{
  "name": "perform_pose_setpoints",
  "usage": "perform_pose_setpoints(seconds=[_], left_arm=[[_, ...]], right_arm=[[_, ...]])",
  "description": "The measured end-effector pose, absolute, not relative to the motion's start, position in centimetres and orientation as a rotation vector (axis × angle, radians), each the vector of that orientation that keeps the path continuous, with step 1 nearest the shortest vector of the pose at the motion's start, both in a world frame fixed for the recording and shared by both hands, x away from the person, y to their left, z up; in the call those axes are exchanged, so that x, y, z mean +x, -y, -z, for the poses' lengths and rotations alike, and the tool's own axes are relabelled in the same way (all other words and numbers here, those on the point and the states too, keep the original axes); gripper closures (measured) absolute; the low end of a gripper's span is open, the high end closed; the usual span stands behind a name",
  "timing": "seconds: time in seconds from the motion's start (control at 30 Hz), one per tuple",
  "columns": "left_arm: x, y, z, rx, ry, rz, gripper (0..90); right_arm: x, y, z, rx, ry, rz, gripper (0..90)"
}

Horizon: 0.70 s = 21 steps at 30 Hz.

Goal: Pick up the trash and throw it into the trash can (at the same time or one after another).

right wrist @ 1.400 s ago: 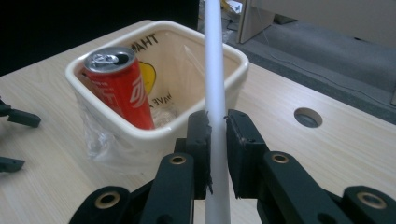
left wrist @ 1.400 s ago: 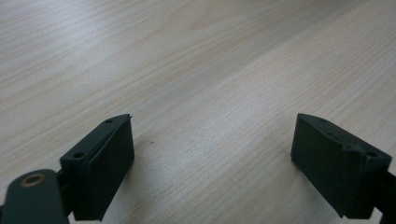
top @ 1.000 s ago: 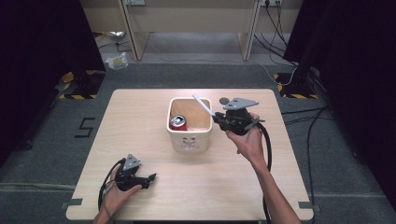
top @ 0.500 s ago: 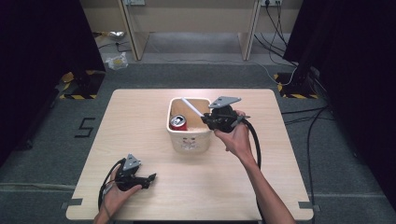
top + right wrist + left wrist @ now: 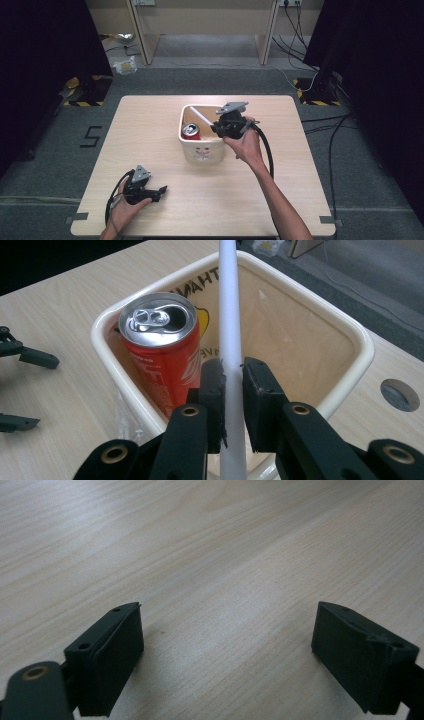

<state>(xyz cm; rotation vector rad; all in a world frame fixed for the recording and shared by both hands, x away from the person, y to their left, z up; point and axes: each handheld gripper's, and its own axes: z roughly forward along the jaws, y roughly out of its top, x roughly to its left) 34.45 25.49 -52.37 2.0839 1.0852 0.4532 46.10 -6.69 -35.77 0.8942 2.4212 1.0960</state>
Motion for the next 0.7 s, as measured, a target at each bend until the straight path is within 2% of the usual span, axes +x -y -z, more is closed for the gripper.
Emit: perform_pose_setpoints(seconds=[0.43,0.7], left_arm=[[34.4,-25.5,52.4,2.082,-1.085,-0.453,12.5],[34.4,-25.5,52.4,2.086,-1.085,-0.451,12.5]], right_arm=[[47.2,6.0,36.0,0.941,-2.462,-1.057,78.6],[47.3,6.2,35.4,0.966,-2.457,-1.089,61.6]])
